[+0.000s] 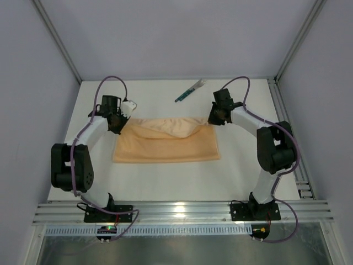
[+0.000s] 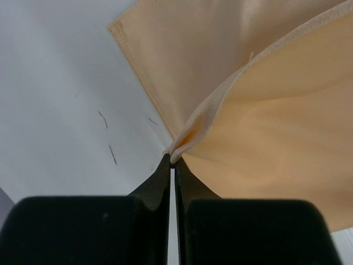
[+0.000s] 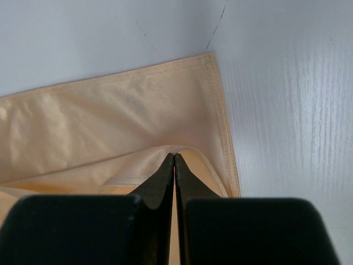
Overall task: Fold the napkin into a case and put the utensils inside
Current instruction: Fold the rectangle-folded napkin at the center of the board.
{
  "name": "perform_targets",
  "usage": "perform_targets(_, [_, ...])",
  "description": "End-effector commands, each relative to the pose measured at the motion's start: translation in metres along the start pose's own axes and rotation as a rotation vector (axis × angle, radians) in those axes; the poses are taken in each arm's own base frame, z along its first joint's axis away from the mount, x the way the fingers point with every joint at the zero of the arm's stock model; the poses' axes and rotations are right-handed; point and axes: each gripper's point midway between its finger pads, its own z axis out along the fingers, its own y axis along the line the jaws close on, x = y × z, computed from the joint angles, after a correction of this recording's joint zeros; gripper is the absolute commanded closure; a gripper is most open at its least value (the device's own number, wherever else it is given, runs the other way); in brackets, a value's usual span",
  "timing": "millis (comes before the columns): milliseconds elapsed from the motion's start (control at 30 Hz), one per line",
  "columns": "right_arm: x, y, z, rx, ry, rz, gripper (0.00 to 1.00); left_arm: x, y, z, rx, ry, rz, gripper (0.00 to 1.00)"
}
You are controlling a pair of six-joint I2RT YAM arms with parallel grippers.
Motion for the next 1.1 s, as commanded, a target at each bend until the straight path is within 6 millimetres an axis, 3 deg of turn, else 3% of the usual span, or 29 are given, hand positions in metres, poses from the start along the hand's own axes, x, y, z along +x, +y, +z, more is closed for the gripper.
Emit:
perform_targets(0, [-0.022, 0.011, 0.005, -0.021, -0.047, -0.014, 0.96, -0.023, 0.02, 0.014, -0.049, -0.054, -0.017, 1.0])
perform_targets(167, [-0.031, 0.001, 0.012, -0.019, -0.045, 0.039, 0.97, -0.014, 0.027, 0.036, -0.036, -0.027, -0.083, 1.0])
perform_targets(367, [-0.038, -0.015, 0.015, -0.009, -0.062, 0.088, 0.96, -0.029, 0.037, 0.046, -0.04, -0.057, -0.114, 1.0])
perform_targets(567, [-0.047, -0.009, 0.016, -0.044, -0.06, 0.1, 0.96, -0.048, 0.05, 0.044, -0.067, -0.092, -0.116, 1.0])
perform_targets(900, [-0.057, -0.008, 0.03, -0.04, -0.06, 0.122, 0.96, -0.05, 0.051, 0.066, -0.043, -0.063, -0.127, 1.0])
perform_targets(1067, [-0.051, -0.011, 0.045, -0.021, -0.024, 0.122, 0.96, -0.05, 0.054, 0.076, -0.05, -0.048, -0.133, 1.0])
